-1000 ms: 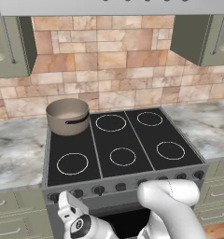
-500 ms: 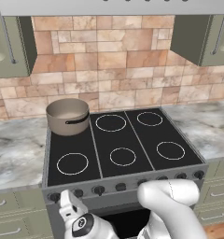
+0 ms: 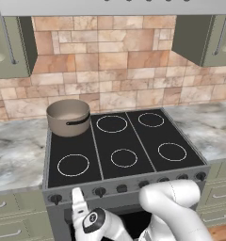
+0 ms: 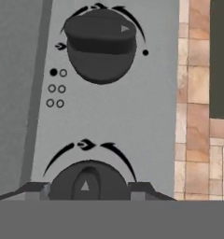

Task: Turn off the rear left burner of the stove.

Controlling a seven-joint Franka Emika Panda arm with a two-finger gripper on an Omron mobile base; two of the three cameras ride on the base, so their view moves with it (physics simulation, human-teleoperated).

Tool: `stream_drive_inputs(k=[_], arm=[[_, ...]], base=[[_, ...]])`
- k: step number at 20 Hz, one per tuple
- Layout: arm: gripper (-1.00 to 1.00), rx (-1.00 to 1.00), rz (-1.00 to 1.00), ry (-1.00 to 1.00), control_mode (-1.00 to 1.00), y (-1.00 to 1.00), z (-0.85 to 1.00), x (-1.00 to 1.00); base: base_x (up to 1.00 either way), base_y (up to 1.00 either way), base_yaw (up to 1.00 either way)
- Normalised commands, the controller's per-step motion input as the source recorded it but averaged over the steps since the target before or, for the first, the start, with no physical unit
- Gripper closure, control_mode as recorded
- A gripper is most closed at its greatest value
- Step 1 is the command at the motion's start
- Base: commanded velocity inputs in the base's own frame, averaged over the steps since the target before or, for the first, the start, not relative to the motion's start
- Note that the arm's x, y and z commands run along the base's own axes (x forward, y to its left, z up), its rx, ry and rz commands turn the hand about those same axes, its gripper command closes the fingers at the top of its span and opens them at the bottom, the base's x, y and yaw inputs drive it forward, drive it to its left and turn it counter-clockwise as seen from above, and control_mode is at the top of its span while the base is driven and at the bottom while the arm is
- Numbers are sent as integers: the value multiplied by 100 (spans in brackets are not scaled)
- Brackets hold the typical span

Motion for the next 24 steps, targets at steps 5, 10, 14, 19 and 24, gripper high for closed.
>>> stream_drive_inputs(k=[5, 10, 14, 19, 24], arm=[[100, 50, -33, -12, -100, 0, 24, -26], [100, 49, -36, -11, -100, 0, 20, -20], [100, 48, -37, -11, -100, 0, 29, -2], [100, 47, -33, -8, -100, 0, 47, 5], [100, 48, -29, -1, -100, 0, 45, 3]], base=[[0, 0, 0], [0, 0, 0], [0, 0, 0], [0, 0, 0], [0, 0, 0]])
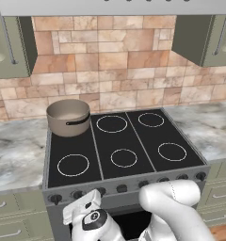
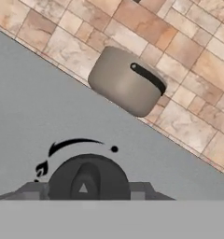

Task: Turn off the rear left burner of the stove.

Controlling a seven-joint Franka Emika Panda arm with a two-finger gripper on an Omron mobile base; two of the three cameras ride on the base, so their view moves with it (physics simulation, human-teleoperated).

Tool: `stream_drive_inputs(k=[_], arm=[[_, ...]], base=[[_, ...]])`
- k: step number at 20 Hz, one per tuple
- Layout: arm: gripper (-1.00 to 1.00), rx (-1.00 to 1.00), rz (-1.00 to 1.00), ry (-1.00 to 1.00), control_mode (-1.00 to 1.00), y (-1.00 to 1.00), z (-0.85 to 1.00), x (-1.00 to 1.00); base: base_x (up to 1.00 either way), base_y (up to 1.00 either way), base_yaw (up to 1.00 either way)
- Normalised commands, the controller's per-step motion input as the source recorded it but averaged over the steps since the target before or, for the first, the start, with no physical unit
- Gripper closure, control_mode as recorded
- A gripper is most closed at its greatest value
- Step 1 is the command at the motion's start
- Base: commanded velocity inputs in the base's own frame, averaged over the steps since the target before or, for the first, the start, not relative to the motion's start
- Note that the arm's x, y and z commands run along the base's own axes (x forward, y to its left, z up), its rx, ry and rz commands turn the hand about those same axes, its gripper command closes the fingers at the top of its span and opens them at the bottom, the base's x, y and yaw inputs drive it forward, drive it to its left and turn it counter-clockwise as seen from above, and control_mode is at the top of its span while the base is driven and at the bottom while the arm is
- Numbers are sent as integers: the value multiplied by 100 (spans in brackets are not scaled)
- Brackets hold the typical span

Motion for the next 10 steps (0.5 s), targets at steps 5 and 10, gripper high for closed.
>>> stream_drive_inputs(k=[5, 10], arm=[[100, 49, -27, 0, -100, 0, 41, 0], [100, 51, -27, 0, -100, -1, 34, 0]], base=[[0, 0, 0], [0, 0, 0]])
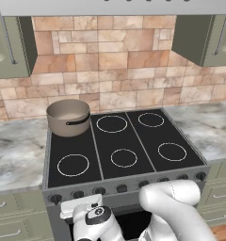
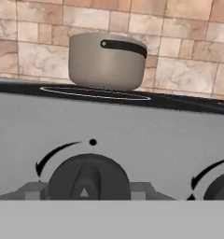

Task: Turn off the rear left burner of the stove.

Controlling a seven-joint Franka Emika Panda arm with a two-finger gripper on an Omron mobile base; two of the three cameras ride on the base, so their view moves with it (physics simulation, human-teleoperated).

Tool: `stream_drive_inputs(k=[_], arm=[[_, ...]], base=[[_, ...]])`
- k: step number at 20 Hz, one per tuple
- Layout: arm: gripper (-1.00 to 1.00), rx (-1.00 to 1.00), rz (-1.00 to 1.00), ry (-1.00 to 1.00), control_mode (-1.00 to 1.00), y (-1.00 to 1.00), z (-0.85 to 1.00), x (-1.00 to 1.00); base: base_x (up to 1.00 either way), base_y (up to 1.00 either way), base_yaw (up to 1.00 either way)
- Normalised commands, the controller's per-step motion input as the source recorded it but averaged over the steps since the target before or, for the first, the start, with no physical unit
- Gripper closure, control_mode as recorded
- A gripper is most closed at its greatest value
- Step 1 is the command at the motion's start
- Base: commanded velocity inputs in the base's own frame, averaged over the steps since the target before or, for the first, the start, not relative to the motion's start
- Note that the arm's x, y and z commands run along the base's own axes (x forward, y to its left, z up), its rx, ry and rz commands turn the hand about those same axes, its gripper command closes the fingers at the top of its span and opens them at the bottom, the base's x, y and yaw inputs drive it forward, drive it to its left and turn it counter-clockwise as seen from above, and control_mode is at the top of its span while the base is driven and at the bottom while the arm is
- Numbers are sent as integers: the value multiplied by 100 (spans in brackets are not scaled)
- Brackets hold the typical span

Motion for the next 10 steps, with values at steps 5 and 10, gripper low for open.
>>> stream_drive_inputs(k=[5, 10], arm=[[100, 51, -26, 0, -100, -20, 35, 0], [100, 52, -27, 0, -100, -26, 40, 0]], base=[[0, 0, 0], [0, 0, 0]])
